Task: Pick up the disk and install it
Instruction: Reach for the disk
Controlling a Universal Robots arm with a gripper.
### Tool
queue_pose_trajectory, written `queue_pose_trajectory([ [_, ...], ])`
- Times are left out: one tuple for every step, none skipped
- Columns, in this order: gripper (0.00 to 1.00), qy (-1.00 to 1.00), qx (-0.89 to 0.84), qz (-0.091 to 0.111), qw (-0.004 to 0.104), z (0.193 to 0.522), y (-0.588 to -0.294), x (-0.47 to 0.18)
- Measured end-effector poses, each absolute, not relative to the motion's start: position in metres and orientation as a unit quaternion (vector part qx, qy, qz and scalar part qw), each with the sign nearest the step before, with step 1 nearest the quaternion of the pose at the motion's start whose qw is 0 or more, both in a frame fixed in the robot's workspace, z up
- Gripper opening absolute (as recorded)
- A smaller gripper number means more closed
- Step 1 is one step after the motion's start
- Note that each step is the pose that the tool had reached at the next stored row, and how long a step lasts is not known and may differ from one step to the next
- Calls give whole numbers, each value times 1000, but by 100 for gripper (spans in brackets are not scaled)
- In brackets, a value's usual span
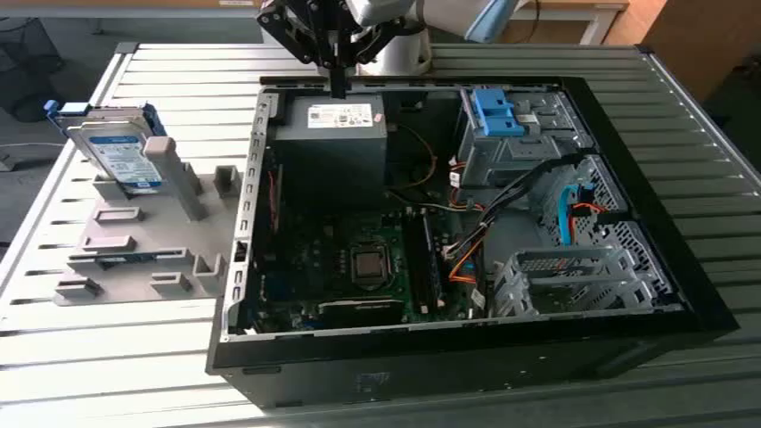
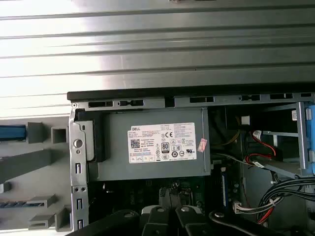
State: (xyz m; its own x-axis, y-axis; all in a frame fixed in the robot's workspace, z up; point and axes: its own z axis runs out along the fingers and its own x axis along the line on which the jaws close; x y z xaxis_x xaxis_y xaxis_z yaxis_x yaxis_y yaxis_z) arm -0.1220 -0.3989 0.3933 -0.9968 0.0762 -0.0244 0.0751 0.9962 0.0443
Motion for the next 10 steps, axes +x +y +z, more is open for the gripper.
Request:
queue_pose_trajectory([
  [11, 999, 38, 22, 13, 393, -399, -122],
  [11, 999, 38, 22, 13, 393, -399, -122],
  [11, 999, 38, 22, 13, 393, -399, -122],
  [11, 999, 38, 22, 13, 393, -399, -122],
  [11, 999, 38, 22, 13, 393, -399, -123],
  [11, 999, 38, 22, 13, 393, -399, -123],
  [11, 999, 38, 22, 13, 393, -399, -123],
  [11, 999, 38, 22, 13, 393, -399, -124],
  [11, 999, 38, 22, 13, 393, -399, -124],
  [11, 999, 38, 22, 13, 393, -399, -125],
])
